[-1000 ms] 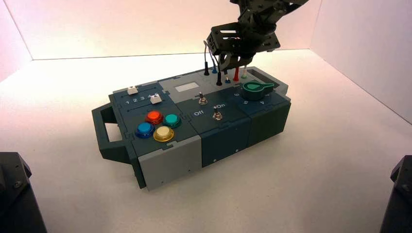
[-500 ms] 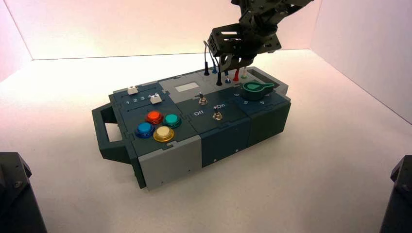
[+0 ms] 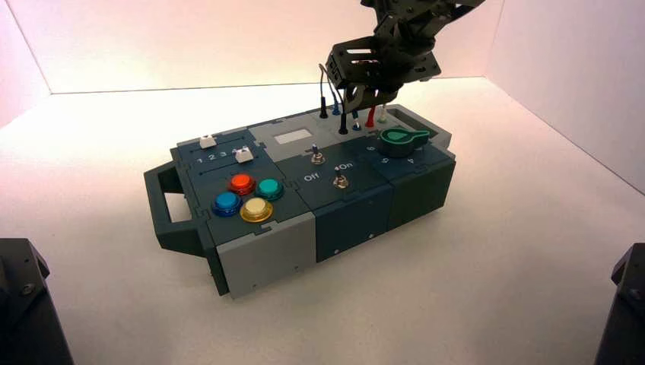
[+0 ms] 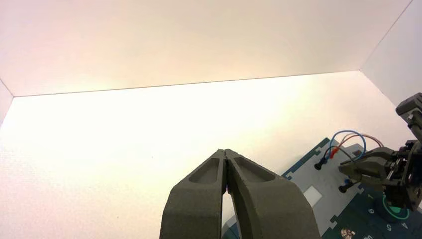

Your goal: Insert the blue wire.

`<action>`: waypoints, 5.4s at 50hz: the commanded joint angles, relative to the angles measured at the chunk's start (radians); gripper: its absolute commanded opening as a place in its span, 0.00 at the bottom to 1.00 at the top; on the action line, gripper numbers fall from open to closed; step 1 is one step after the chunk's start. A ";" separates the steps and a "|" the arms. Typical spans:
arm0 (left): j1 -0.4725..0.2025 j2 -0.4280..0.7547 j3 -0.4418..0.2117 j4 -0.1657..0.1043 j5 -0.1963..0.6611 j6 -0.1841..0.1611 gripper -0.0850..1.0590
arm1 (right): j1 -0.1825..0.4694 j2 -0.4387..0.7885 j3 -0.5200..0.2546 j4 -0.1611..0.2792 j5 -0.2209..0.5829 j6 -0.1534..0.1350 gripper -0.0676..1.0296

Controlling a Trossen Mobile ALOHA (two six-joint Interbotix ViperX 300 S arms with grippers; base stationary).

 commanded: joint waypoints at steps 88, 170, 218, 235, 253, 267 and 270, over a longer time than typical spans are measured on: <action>-0.005 -0.014 -0.008 0.000 -0.014 0.003 0.05 | -0.003 -0.057 -0.043 -0.080 0.074 0.020 0.04; -0.005 -0.021 -0.008 -0.002 -0.018 0.003 0.05 | -0.003 -0.012 -0.081 -0.106 0.252 0.025 0.04; -0.005 -0.025 -0.005 0.000 -0.018 0.003 0.05 | -0.003 0.100 -0.161 -0.106 0.411 0.025 0.04; -0.005 -0.034 -0.005 -0.002 -0.018 0.003 0.05 | -0.009 0.035 -0.167 -0.130 0.422 0.028 0.29; -0.005 -0.041 -0.005 0.000 -0.018 0.003 0.05 | -0.071 0.002 -0.213 -0.156 0.548 0.038 0.47; -0.005 -0.054 -0.005 0.000 -0.017 0.003 0.05 | -0.071 -0.067 -0.239 -0.183 0.683 0.041 0.44; -0.005 -0.057 -0.003 0.000 -0.017 0.003 0.05 | -0.071 -0.078 -0.244 -0.189 0.706 0.041 0.44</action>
